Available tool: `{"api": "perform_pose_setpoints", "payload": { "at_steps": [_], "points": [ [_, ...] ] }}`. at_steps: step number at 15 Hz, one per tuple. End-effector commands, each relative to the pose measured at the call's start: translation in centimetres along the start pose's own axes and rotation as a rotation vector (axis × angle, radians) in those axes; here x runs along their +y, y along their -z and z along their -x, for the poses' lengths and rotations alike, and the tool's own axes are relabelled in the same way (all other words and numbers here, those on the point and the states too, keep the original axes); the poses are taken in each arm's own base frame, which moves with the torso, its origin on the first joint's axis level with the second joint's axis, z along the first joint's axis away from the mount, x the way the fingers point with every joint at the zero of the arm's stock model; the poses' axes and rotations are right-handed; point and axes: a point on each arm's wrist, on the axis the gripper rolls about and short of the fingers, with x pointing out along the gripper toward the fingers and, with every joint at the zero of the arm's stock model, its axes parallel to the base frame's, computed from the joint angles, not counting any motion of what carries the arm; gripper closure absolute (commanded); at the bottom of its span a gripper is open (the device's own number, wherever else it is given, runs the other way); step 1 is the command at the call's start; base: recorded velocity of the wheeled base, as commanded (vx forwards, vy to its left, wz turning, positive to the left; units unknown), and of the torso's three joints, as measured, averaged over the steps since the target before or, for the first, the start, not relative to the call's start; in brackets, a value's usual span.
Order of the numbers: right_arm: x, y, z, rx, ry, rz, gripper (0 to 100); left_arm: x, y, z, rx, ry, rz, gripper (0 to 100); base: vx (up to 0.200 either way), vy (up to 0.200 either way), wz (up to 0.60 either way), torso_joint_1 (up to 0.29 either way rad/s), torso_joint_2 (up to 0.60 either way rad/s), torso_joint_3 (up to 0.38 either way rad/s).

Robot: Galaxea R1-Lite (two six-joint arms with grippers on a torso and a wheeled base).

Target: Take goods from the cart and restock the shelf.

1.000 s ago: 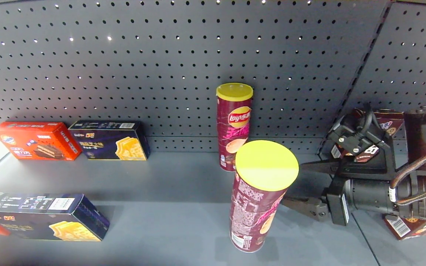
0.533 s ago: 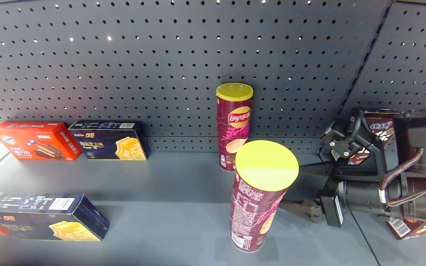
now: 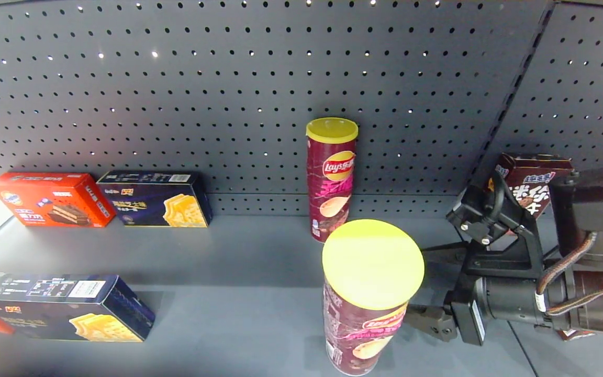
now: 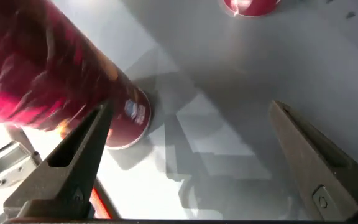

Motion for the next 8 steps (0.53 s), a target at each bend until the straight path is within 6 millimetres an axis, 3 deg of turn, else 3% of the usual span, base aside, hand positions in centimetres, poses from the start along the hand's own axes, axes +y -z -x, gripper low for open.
{"api": "perform_pose_setpoints", "payload": {
  "at_steps": [1, 8],
  "points": [
    [0.3, 0.7, 0.8, 0.002, -0.003, 0.001, 0, 0.0, 0.0, 0.0, 0.000, -0.001, 0.000, 0, 0.000, 0.000, 0.00, 0.000, 0.00, 0.000],
    [0.7, 2.5, 2.5, 0.020, 0.001, -0.005, 0, 0.0, 0.0, 0.0, 0.004, 0.004, -0.002, 0, 0.000, 0.000, 0.00, 0.000, 0.00, 0.000]
  ]
}}
